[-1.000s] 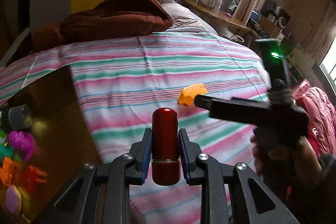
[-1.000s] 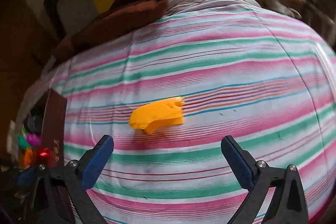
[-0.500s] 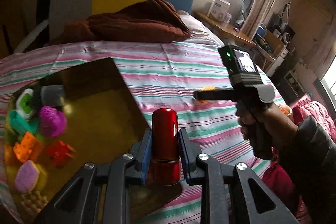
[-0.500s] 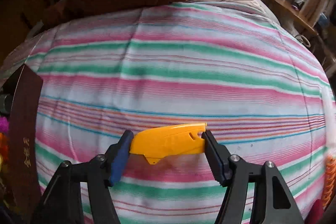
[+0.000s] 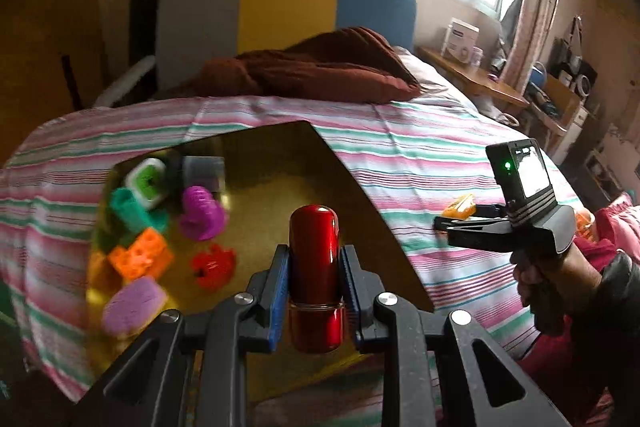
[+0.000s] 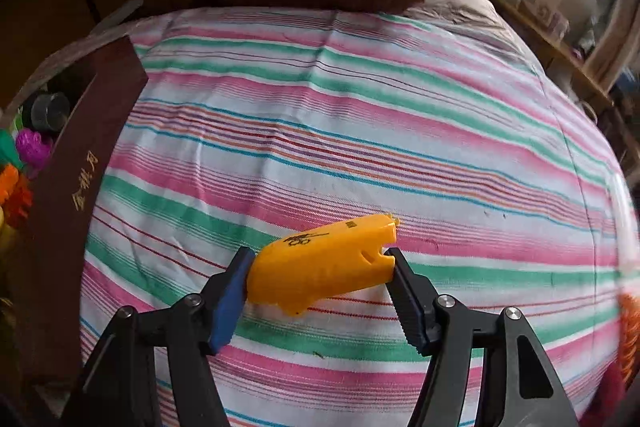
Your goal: Organize rigid objects
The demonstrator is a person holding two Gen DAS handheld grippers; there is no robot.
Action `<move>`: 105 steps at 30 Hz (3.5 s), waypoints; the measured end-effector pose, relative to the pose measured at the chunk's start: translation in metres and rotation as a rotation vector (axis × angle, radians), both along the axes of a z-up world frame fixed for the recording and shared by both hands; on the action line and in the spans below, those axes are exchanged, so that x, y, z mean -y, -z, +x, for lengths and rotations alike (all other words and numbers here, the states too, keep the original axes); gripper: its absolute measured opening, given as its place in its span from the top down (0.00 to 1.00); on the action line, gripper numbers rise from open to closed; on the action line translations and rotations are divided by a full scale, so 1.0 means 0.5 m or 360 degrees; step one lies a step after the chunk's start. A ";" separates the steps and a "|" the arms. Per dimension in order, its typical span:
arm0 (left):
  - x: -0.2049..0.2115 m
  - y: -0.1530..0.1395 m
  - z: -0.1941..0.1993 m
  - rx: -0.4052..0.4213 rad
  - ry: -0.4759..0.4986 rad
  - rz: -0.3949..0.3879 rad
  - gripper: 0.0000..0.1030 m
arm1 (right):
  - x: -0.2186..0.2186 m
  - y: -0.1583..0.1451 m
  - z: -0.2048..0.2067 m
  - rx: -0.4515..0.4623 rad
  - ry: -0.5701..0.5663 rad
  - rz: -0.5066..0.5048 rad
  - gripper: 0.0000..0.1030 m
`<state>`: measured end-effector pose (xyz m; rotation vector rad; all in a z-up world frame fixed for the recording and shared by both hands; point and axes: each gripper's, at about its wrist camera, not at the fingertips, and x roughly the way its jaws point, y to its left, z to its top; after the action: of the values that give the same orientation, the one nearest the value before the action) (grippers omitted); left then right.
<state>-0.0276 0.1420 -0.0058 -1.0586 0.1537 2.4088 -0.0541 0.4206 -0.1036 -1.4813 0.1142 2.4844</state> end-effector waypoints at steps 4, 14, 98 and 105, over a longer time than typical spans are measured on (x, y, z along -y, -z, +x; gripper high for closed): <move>0.038 -0.007 0.015 -0.0040 -0.0057 -0.0015 0.77 | -0.004 0.002 0.003 -0.0023 0.0009 -0.0018 0.36; 0.099 -0.003 0.034 -0.0022 -0.0147 -0.0020 0.77 | -0.008 0.009 -0.005 -0.0030 0.0015 -0.0048 0.35; 0.256 0.014 0.012 -0.0033 -0.0496 -0.0048 0.66 | 0.128 -0.153 0.017 -0.0278 -0.0162 -0.0032 0.36; 0.283 0.018 0.014 -0.0041 -0.0572 -0.0057 0.66 | 0.269 -0.212 -0.018 -0.0381 -0.0466 -0.0124 0.36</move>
<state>-0.0208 0.0004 -0.0146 -1.1535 0.0151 2.7487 -0.0629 0.2863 0.0022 -1.3035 0.0390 2.9183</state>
